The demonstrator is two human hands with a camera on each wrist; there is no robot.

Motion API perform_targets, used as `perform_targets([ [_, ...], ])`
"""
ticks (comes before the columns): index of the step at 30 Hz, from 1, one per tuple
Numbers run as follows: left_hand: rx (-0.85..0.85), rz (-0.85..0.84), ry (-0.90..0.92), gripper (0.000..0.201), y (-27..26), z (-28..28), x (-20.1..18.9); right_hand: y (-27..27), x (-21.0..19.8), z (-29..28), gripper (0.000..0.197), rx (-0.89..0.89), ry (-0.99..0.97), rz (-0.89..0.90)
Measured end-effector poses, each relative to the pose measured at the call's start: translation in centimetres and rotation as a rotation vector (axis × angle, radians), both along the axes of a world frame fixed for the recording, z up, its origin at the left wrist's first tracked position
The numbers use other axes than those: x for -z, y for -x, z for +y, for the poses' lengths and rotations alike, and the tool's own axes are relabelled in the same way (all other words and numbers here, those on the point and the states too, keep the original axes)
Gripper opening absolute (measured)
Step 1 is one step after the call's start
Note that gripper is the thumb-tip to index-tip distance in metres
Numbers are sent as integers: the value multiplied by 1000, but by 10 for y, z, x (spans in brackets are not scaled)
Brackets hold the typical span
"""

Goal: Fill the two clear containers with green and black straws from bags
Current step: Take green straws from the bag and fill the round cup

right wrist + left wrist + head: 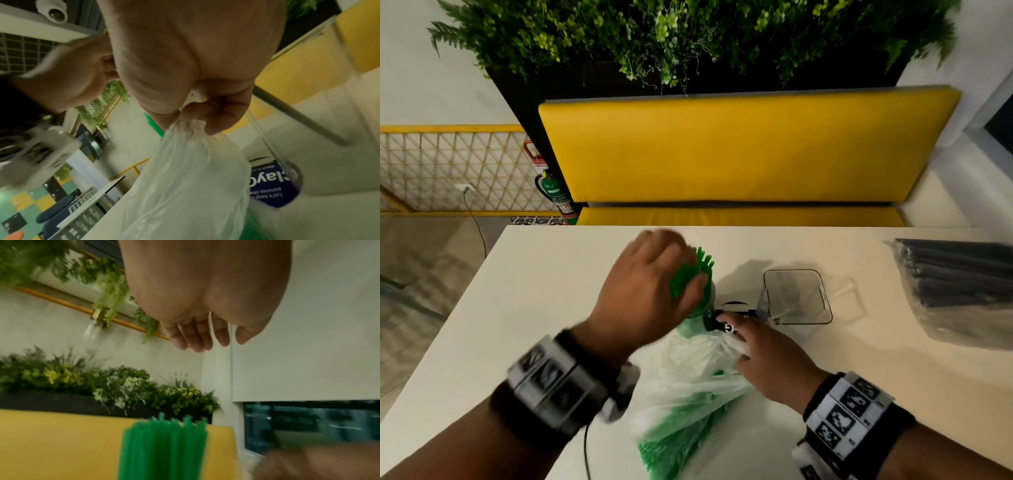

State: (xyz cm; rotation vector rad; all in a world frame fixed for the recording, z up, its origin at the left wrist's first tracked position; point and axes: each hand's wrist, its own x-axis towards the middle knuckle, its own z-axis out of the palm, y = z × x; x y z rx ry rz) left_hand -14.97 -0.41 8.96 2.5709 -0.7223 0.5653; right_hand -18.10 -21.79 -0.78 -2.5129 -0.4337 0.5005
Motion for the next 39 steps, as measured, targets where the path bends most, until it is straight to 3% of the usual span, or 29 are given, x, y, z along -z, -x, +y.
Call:
perform_targets([
  [1,78,36,39,18,19,-2,6,2,1,-3,57,28,-38,20],
  [4,156,569,-88,23,61,-19,60,7,5,-6,30,129,-159,113],
  [6,92,821,-116,25,69,-28,109,12,7,-4,28,141,-234,168],
  [8,35,942,-110,25,66,-38,146,16,8,-1,36,150,-310,207],
  [12,-109,921,-291,40,70,-61,171,29,8,-1,44,169,-389,239],
  [16,-228,980,-289,40,80,-63,187,35,-2,-8,45,246,-526,162],
  [19,-313,991,-164,30,85,-65,197,37,-14,-14,45,277,-618,83],
  [24,-321,1024,-204,37,92,-75,193,43,-13,-22,30,334,-704,173],
  [28,-285,1058,-352,34,96,-75,190,43,12,-29,38,376,-525,272],
  [32,-315,1085,-276,32,93,-77,183,41,40,-30,54,266,-79,414],
  [36,-250,1004,-244,20,87,-79,167,39,54,-31,26,357,-173,462],
  [39,-206,1019,-114,20,85,-73,159,35,54,-35,9,447,-303,488],
])
